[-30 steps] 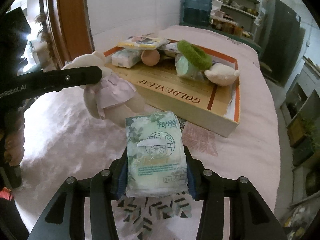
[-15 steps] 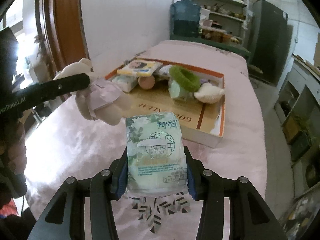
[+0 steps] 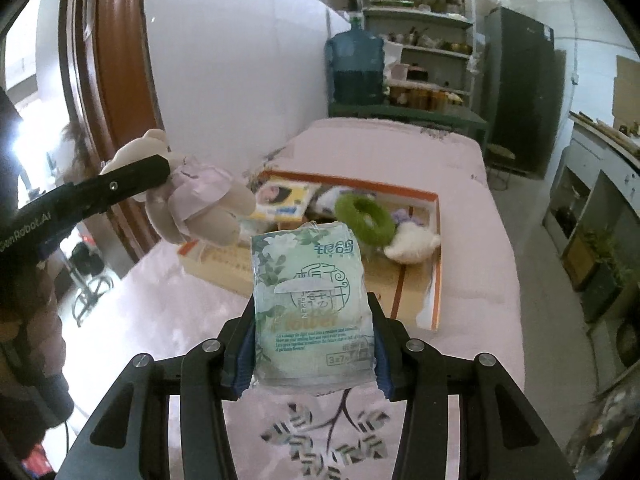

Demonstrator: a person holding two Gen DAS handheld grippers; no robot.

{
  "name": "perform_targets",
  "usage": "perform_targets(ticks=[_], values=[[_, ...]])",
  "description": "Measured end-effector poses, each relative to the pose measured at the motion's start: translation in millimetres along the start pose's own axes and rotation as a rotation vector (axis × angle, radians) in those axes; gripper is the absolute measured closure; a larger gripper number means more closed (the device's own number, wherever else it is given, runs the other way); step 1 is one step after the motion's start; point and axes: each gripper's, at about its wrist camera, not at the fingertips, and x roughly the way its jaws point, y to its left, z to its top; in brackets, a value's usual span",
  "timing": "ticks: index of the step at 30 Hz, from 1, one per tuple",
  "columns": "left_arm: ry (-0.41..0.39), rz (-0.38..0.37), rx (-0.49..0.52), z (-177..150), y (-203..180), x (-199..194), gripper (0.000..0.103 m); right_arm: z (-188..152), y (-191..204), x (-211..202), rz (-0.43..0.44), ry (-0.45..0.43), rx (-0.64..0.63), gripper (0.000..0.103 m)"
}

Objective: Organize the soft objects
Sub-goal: 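Lift and carry the bunny plush and tissue pack over the box lid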

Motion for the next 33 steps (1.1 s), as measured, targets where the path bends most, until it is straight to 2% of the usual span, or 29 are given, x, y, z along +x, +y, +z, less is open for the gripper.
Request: perform_targets(ticks=[8,15,27,33], values=[[-0.047,-0.008,-0.013,21,3,0,0.068,23,4,-2,-0.004,-0.052,0.043,0.054],[-0.08,0.014,-0.045,41,22,4,0.068,46,-3,5,-0.032,-0.076,0.069,0.054],[-0.065,0.023,-0.134,60,52,36,0.068,74,-19,34,-0.068,-0.074,0.125,0.054],[-0.04,0.022,-0.14,61,53,61,0.068,84,-28,56,-0.074,-0.056,0.144,0.054]])
